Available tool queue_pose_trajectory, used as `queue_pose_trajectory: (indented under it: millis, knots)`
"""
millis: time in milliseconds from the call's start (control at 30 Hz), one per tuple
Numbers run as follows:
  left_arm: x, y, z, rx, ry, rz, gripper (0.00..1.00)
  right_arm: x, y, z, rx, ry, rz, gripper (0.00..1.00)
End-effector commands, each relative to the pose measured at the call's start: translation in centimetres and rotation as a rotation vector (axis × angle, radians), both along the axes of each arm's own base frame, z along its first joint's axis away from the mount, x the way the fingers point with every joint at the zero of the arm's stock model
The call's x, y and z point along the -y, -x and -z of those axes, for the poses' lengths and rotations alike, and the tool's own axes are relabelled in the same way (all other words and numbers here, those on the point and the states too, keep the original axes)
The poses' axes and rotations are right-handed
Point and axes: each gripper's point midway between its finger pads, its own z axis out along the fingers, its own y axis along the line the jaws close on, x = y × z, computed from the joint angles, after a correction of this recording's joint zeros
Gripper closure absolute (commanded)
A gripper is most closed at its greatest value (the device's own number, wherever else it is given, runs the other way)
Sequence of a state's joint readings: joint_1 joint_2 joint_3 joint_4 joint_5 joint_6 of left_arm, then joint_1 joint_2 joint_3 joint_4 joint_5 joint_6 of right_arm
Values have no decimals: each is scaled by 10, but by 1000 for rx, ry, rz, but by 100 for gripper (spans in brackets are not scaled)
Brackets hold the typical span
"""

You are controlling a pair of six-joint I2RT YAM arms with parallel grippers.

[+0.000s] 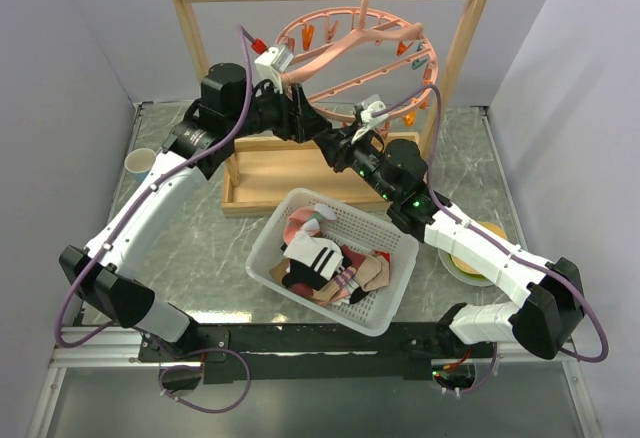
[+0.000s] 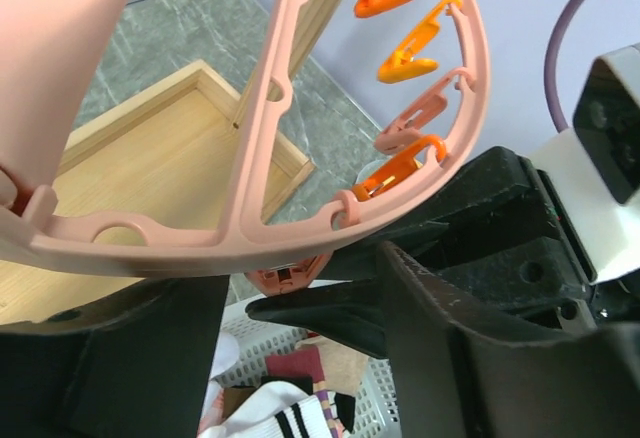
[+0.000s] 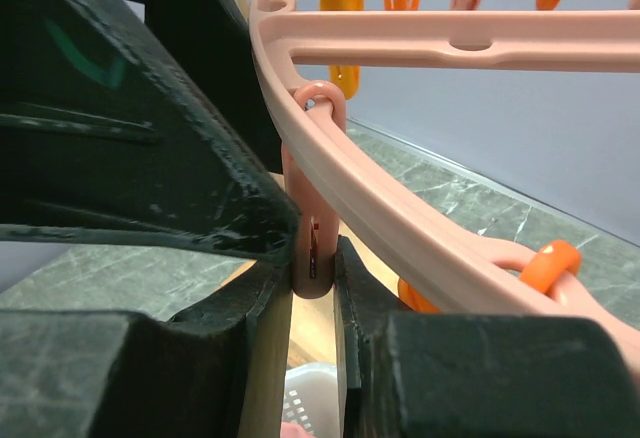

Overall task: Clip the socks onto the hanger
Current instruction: Open the clamp at the hanger.

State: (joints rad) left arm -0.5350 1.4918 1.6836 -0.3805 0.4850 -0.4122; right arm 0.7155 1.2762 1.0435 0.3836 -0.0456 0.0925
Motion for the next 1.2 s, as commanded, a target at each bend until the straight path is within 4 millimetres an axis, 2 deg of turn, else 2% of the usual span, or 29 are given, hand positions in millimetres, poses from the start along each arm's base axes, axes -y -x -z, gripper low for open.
queue_pose_trajectory:
  millis: [0,300,333,400,433,500,533,600,633,667,733,767,833,867,933,967,1033,1067,1100,1133,1167]
  knots:
    - [2,-4,-30,102,30,-22,38,-3,2,-25,46,-45,-21,96]
    - [-5,-7,-31,100,18,-77,56,-6,2,-24,39,-45,-29,97]
    - [-5,-7,-30,97,16,-80,63,-6,2,-24,38,-46,-31,97]
    - [-7,-5,-31,96,16,-85,69,-7,1,-24,33,-44,-30,96]
    - [-7,-5,-32,98,18,-87,77,-7,1,-24,30,-46,-30,96]
    - [-9,-5,-29,90,12,-92,85,-7,0,-24,29,-47,-27,94]
    - [-9,-3,-30,90,18,-92,92,-7,0,-24,30,-46,-29,93]
    - [-10,-2,-30,87,18,-94,97,-7,0,-25,28,-45,-26,87]
    - [-10,-2,-30,87,19,-92,99,-7,-1,-26,27,-47,-23,82]
    - [-11,-1,-29,84,17,-92,99,-6,-2,-26,23,-49,-14,71]
    - [-11,1,-29,83,16,-92,99,-4,-2,-28,24,-48,-6,66]
    - [-12,0,-27,80,12,-95,99,-1,-2,-28,25,-47,8,59]
    - [-14,0,-28,85,12,-104,99,6,1,-31,24,-46,25,57]
    - [-13,0,-28,84,11,-104,99,13,5,-38,36,-55,36,57]
    - [-15,0,-27,87,5,-109,99,18,14,-32,13,-44,31,55]
    - [-16,1,-27,89,4,-110,99,22,27,-42,30,-57,1,55]
    - [-17,1,-26,86,1,-116,99,24,42,-24,-2,-15,-27,54]
    - [-18,2,-26,90,0,-117,99,30,54,-26,7,-8,-32,54]
    - [-18,2,-26,88,-1,-116,99,35,55,-15,-14,21,2,54]
    - [-18,3,-26,92,-2,-117,99,40,59,4,-53,100,28,54]
    - [-19,3,-25,92,-4,-116,99,39,70,7,-61,119,22,54]
